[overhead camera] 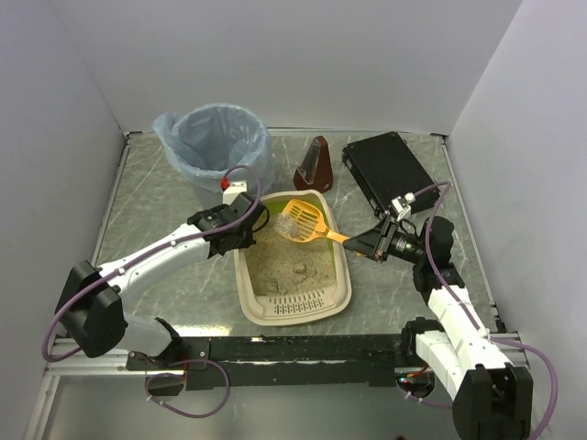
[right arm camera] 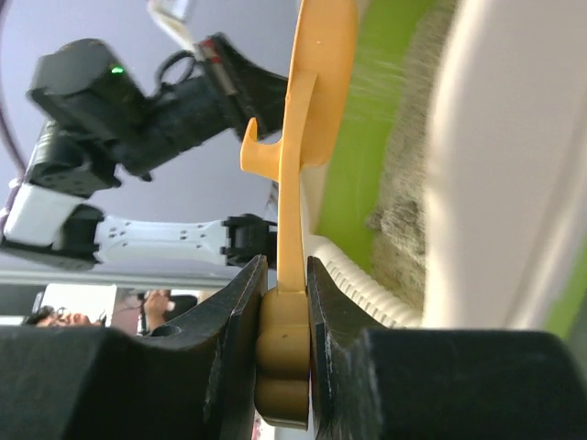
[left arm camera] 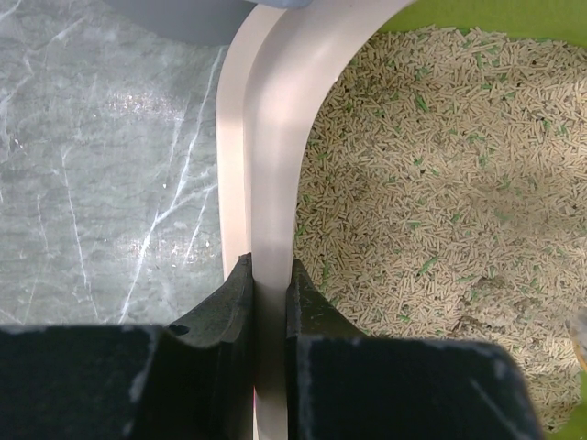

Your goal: Clean the litter box

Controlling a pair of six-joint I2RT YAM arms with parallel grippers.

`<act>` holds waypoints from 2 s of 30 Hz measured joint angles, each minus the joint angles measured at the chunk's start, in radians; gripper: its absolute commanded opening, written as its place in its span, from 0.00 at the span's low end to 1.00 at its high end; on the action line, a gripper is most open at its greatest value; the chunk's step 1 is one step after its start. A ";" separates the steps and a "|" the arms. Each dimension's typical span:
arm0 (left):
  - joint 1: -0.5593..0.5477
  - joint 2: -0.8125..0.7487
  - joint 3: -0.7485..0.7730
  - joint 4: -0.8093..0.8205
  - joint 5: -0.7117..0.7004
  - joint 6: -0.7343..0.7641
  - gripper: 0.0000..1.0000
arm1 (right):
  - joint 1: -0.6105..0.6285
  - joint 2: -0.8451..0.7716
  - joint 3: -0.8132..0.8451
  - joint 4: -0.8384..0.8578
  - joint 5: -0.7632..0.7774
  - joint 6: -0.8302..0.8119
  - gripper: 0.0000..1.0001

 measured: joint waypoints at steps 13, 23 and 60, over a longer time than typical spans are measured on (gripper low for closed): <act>0.008 -0.022 -0.027 0.028 0.014 -0.003 0.01 | -0.083 0.092 -0.010 0.118 -0.139 0.104 0.00; 0.008 -0.023 -0.027 0.029 0.015 -0.003 0.01 | -0.072 0.059 -0.021 0.073 -0.167 0.068 0.00; 0.020 -0.077 -0.072 0.048 0.025 -0.019 0.01 | 0.032 0.076 0.185 -0.185 0.000 -0.086 0.00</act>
